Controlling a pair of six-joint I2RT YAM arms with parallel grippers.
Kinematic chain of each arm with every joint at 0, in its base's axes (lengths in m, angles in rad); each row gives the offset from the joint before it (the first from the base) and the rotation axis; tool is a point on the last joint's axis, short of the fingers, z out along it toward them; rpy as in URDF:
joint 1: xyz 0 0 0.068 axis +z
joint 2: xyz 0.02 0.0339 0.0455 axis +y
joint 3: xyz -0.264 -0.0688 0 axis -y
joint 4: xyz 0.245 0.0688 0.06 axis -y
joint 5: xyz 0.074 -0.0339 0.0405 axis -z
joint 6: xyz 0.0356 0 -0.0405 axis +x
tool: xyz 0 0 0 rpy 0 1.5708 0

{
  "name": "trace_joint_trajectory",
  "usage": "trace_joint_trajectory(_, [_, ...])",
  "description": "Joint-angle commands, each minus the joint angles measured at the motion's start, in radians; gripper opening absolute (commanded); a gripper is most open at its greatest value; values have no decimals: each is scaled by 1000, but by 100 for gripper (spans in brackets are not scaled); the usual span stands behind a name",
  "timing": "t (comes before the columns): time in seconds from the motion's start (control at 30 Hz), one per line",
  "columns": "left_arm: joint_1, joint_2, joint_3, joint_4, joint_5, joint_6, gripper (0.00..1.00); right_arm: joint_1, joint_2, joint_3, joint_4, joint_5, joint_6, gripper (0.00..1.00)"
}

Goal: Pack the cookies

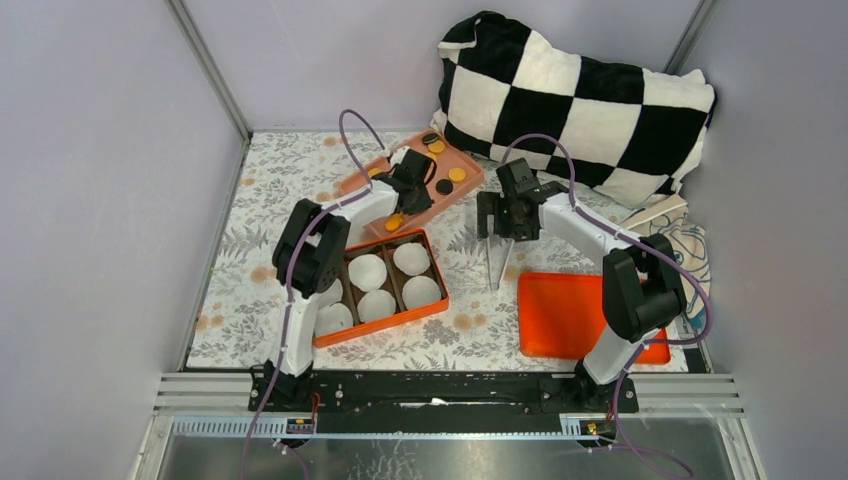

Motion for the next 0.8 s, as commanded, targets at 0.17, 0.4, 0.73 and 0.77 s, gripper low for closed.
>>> trace_joint_trajectory(0.17, [-87, -75, -296, -46, 67, 2, 21, -5, 29, -100, 3, -6, 38, 100])
trace_joint_trajectory(0.4, [-95, -128, -348, -25, 68, 21, 20, -5, 54, -151, 38, -12, 61, 100])
trace_joint_trajectory(0.73, [-127, -361, -368, -44, 50, 63, 22, 19, 157, -71, -46, 129, 79, 100])
trace_joint_trajectory(0.77, [-127, -383, -377, -44, 48, 63, 22, 25, 160, -77, -49, 124, 85, 100])
